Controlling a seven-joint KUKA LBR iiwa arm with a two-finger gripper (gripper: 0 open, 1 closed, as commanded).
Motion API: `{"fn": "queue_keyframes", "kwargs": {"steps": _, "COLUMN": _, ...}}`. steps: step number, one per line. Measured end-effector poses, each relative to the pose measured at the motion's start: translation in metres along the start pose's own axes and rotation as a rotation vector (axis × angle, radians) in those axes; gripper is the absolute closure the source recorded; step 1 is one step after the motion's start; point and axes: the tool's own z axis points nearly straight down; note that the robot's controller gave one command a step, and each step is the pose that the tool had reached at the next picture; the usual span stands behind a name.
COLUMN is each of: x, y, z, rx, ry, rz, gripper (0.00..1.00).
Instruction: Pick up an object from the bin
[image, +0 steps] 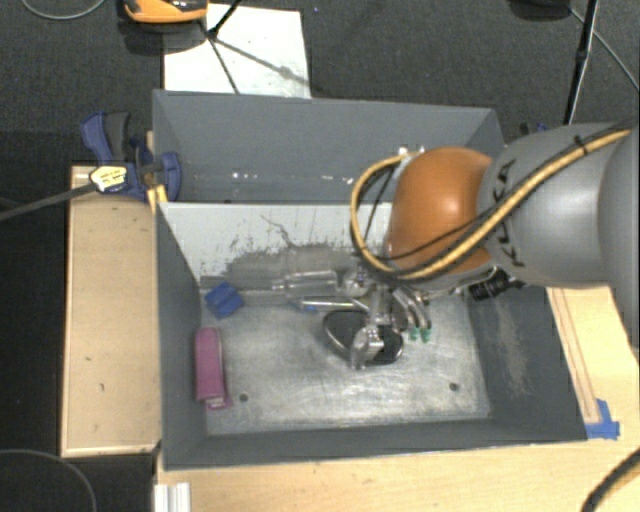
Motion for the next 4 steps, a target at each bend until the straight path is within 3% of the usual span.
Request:
{"fn": "queue_keyframes", "kwargs": {"steps": 1, "x": -0.009, "y": -0.028, "z": 0.036, "rx": -0.006, "ry": -0.017, "rz": 0.008, "gripper": 0.0}}
{"fn": "queue_keyframes", "kwargs": {"steps": 2, "x": -0.005, "y": -0.032, "z": 0.044, "rx": -0.001, "ry": -0.001, "rz": 0.015, "gripper": 1.0}}
{"fn": "queue_keyframes", "kwargs": {"steps": 3, "x": -0.002, "y": -0.032, "z": -0.096, "rx": 0.001, "ry": -0.007, "rz": -0.013, "gripper": 1.0}}
{"fn": "queue_keyframes", "kwargs": {"steps": 4, "x": 0.034, "y": -0.08, "z": -0.012, "rx": 0.003, "ry": 0.012, "rz": 0.064, "gripper": 1.0}}
